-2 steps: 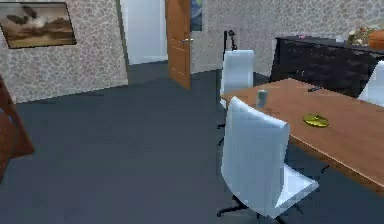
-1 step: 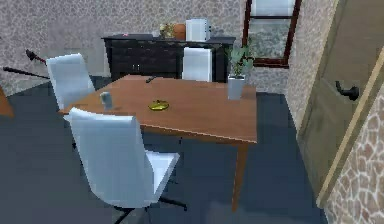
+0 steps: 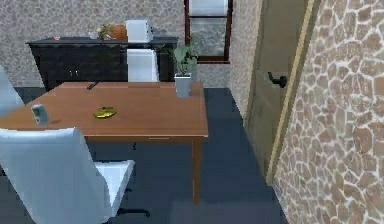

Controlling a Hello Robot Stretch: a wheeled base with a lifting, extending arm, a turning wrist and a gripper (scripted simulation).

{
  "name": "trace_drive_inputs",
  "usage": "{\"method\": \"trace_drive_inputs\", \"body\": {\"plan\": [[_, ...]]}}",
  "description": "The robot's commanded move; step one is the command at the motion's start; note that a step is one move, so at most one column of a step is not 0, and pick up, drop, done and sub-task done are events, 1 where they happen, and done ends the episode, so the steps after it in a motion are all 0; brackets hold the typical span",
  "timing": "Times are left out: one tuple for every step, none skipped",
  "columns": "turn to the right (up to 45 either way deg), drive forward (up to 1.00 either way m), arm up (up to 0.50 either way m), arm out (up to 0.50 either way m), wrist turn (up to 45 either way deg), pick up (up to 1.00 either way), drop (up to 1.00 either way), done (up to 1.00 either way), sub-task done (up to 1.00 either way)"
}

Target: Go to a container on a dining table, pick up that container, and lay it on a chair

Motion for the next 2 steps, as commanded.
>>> {"method": "trace_drive_inputs", "body": {"plan": [[0.0,0.3,0.0,0.0,0.0,0.0,0.0,0.0,0.0],[0.0,0.3,0.0,0.0,0.0,0.0,0.0,0.0,0.0]]}}
